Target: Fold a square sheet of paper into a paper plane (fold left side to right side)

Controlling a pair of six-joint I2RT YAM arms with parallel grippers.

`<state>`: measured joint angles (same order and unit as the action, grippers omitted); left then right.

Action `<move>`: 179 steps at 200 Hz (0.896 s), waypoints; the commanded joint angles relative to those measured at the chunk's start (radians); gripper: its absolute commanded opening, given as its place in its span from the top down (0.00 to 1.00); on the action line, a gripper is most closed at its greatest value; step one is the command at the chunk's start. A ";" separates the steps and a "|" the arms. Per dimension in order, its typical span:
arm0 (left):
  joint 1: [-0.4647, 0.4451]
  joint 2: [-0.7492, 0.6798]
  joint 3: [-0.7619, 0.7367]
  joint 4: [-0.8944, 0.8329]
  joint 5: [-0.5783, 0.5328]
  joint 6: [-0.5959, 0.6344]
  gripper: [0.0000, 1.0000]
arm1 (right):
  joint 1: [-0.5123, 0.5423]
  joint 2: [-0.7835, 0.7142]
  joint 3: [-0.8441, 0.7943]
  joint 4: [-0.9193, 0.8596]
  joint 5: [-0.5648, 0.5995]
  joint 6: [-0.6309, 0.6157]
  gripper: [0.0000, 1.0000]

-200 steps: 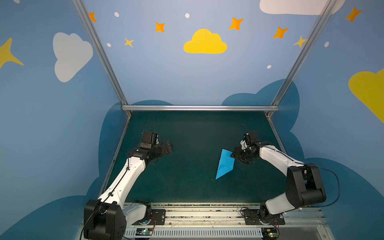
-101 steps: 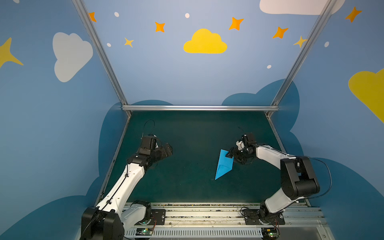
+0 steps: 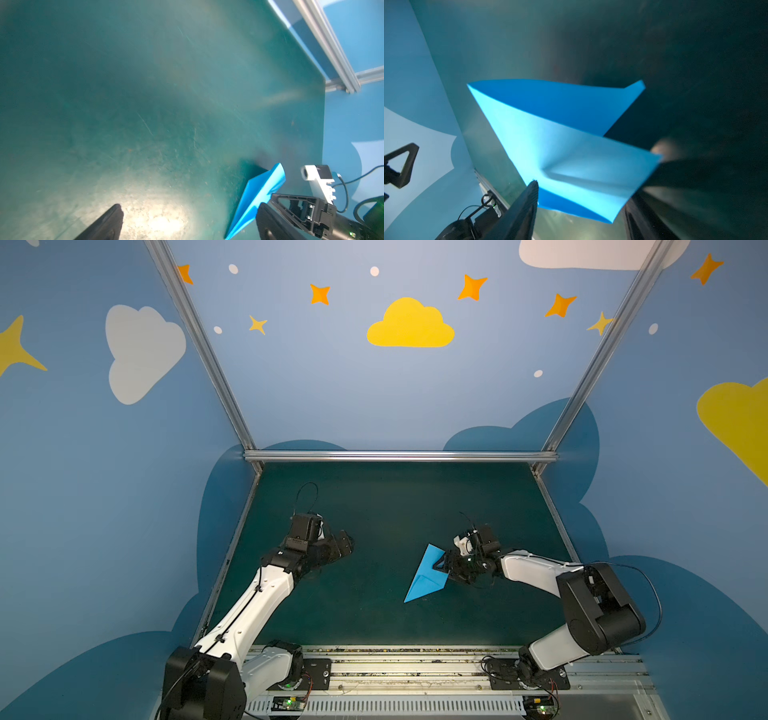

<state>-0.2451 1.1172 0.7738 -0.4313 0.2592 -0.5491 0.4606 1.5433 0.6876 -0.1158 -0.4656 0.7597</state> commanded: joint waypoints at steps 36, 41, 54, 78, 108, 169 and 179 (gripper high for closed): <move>-0.188 -0.008 -0.009 0.069 -0.010 0.014 0.00 | 0.025 -0.125 0.072 -0.093 0.050 -0.008 0.32; -0.206 -0.006 -0.009 0.081 -0.014 0.014 0.00 | 0.021 -0.137 0.082 -0.111 0.051 -0.019 0.32; -0.242 0.007 -0.006 0.111 -0.008 0.010 0.00 | -0.007 -0.161 0.096 -0.141 0.045 -0.045 0.32; -0.286 0.065 0.026 0.134 0.013 -0.002 0.00 | -0.069 -0.161 0.121 -0.189 0.036 -0.088 0.32; -0.319 0.169 0.089 0.126 0.009 0.014 0.00 | -0.147 -0.061 0.177 -0.222 -0.040 -0.169 0.32; -0.358 0.286 0.151 0.106 0.006 0.090 0.00 | -0.172 0.139 0.248 -0.175 -0.143 -0.183 0.33; -0.364 0.285 0.148 0.112 0.006 0.097 0.00 | -0.166 0.167 0.252 -0.151 -0.165 -0.170 0.34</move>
<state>-0.5976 1.4052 0.9070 -0.3218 0.2718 -0.4931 0.2878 1.6585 0.9146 -0.2985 -0.5537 0.5880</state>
